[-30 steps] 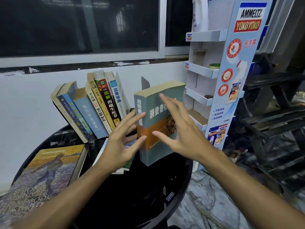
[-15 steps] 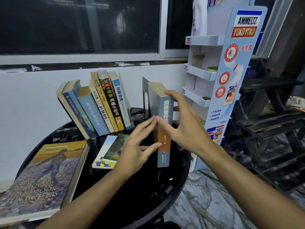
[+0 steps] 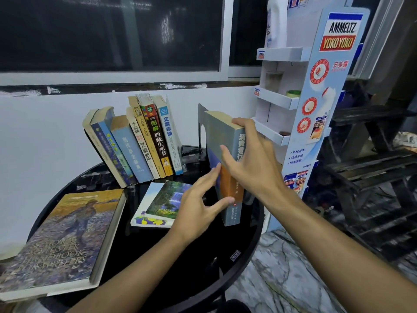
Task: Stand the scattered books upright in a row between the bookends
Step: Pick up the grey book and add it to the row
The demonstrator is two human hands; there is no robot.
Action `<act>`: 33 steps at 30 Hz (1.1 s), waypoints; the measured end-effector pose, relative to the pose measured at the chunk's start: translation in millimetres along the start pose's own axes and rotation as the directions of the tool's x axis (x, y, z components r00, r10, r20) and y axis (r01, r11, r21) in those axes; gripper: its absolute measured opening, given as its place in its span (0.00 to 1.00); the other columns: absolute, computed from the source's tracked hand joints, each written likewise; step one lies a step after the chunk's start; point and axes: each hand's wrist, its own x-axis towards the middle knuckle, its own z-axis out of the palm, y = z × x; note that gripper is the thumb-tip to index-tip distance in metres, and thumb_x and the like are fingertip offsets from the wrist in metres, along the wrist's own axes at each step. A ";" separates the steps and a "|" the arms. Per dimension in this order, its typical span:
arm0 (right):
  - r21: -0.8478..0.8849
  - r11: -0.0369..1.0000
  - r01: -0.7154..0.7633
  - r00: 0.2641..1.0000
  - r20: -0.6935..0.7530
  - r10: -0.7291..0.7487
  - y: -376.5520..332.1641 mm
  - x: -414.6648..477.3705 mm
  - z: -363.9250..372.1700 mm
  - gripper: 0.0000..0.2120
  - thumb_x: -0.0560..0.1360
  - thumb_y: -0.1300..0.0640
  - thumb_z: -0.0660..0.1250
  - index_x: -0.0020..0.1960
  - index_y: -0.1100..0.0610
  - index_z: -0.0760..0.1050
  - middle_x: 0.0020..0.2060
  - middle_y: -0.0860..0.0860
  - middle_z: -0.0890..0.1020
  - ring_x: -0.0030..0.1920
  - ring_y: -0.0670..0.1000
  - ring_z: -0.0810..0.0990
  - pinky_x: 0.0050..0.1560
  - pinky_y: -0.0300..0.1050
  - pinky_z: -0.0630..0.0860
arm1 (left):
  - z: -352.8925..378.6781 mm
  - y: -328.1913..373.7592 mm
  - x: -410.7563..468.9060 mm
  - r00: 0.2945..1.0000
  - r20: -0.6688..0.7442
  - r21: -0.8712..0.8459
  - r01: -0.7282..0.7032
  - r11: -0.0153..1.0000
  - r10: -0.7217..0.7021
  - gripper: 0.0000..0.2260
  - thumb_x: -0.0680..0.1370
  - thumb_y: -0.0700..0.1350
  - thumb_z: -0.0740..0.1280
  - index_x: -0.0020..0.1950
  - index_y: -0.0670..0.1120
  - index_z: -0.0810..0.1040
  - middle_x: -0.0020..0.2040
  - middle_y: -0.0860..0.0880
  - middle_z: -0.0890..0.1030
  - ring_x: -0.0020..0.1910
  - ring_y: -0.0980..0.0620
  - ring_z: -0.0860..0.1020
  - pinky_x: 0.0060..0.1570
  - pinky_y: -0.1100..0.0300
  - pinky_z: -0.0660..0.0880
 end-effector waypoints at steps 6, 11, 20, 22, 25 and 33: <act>0.000 0.999 0.045 0.998 -0.046 -0.045 -2.6 0.6 3.4 0.22 0.77 0.51 0.71 0.67 0.51 0.66 0.53 0.50 0.84 0.45 0.52 0.83 0.39 0.50 0.81 | -6.8 5.5 -2.3 0.999 0.045 -0.132 0.029 0.991 -0.023 0.34 0.75 0.47 0.75 0.78 0.56 0.65 0.73 0.62 0.71 0.71 0.60 0.72 0.63 0.61 0.76; 0.009 0.999 0.045 0.996 -0.079 -0.045 2.9 9.3 0.6 0.22 0.76 0.51 0.72 0.66 0.50 0.67 0.50 0.50 0.85 0.42 0.52 0.83 0.40 0.51 0.81 | -50.0 10.3 32.7 0.996 -0.056 0.169 -0.063 0.984 0.073 0.26 0.80 0.50 0.70 0.77 0.55 0.68 0.70 0.60 0.74 0.69 0.66 0.70 0.70 0.59 0.71; 0.088 0.994 0.061 0.991 -0.128 -0.049 -2.4 28.3 6.5 0.23 0.76 0.53 0.73 0.66 0.51 0.68 0.48 0.51 0.85 0.41 0.51 0.83 0.38 0.38 0.78 | -137.7 -0.2 140.6 0.969 -0.184 0.815 0.058 0.576 0.163 0.33 0.77 0.57 0.71 0.79 0.56 0.61 0.80 0.52 0.61 0.80 0.49 0.55 0.75 0.36 0.47; 0.092 0.994 0.067 0.992 -0.116 -0.056 -3.0 34.1 12.1 0.23 0.76 0.52 0.73 0.66 0.50 0.68 0.48 0.50 0.85 0.40 0.50 0.82 0.36 0.35 0.74 | -145.6 -3.6 153.5 0.976 -0.184 0.872 0.107 0.479 0.117 0.35 0.76 0.61 0.70 0.80 0.58 0.60 0.81 0.52 0.59 0.81 0.49 0.52 0.74 0.33 0.43; 0.083 0.993 0.079 0.992 -0.109 -0.070 -3.6 42.0 22.7 0.23 0.76 0.51 0.72 0.66 0.47 0.66 0.49 0.48 0.85 0.41 0.51 0.82 0.39 0.44 0.78 | -150.3 -9.4 161.9 0.981 -0.179 0.911 0.137 0.388 0.074 0.36 0.75 0.63 0.70 0.80 0.58 0.59 0.81 0.54 0.59 0.82 0.49 0.51 0.72 0.28 0.40; 0.050 0.986 0.161 0.983 -0.097 -0.156 -1.7 76.9 60.0 0.22 0.77 0.52 0.70 0.67 0.51 0.66 0.51 0.50 0.84 0.41 0.51 0.81 0.40 0.44 0.78 | -150.9 -17.0 165.4 0.975 -0.203 0.865 0.132 0.484 0.095 0.31 0.74 0.58 0.74 0.74 0.54 0.68 0.73 0.53 0.72 0.76 0.51 0.62 0.73 0.36 0.53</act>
